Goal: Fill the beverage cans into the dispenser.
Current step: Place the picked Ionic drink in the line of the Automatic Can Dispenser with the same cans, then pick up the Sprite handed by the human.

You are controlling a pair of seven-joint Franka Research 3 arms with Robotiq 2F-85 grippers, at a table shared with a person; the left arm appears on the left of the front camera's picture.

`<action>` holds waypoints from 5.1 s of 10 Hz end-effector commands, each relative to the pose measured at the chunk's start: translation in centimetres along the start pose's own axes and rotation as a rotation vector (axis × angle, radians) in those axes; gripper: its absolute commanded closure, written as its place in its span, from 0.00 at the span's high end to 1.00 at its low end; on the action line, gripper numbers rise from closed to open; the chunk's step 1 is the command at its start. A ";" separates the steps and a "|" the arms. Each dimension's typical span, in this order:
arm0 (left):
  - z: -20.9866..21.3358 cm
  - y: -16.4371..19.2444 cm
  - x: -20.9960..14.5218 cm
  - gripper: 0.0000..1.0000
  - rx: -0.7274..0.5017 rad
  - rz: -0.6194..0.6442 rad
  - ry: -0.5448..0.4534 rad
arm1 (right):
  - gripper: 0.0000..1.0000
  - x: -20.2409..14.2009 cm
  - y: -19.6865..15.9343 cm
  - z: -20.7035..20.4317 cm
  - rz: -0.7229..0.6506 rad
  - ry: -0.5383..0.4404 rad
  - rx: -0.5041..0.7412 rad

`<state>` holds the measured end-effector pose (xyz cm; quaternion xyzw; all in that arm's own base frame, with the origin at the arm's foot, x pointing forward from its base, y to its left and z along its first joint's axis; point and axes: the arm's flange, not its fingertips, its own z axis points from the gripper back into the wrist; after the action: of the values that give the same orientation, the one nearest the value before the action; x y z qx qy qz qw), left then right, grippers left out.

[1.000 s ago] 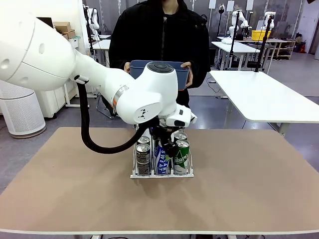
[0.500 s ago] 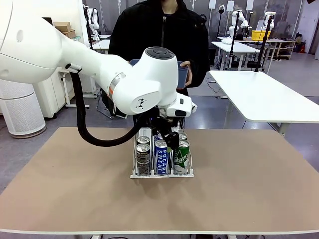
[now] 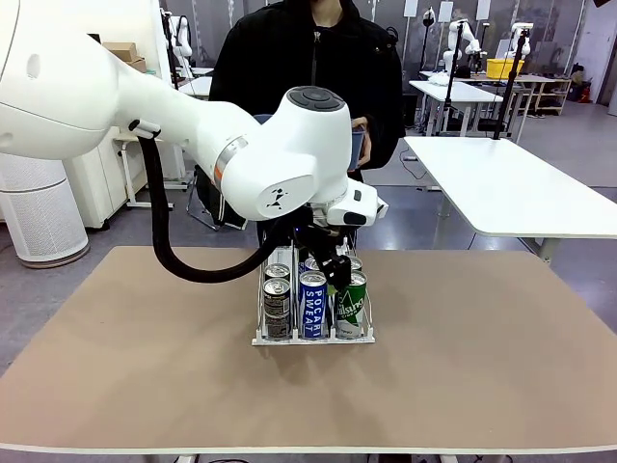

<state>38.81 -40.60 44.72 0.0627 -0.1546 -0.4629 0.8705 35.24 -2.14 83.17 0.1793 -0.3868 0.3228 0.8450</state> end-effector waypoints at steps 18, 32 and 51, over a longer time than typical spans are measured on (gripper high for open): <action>14.5 9.9 -11.7 1.00 -0.341 -0.096 -0.190 | 1.00 0.0 0.1 -0.2 -0.006 -0.006 0.004; 26.9 18.9 -19.9 1.00 -0.282 -0.070 -0.407 | 1.00 0.0 0.1 -0.2 -0.006 -0.006 0.004; 34.7 26.4 -20.6 1.00 -0.130 0.155 -0.445 | 1.00 0.0 0.1 -0.2 -0.006 -0.006 0.004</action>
<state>37.41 -7.60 79.86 -0.1054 -0.3189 -0.4150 0.8456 35.25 -2.20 83.17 0.1795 -0.3870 0.3224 0.8450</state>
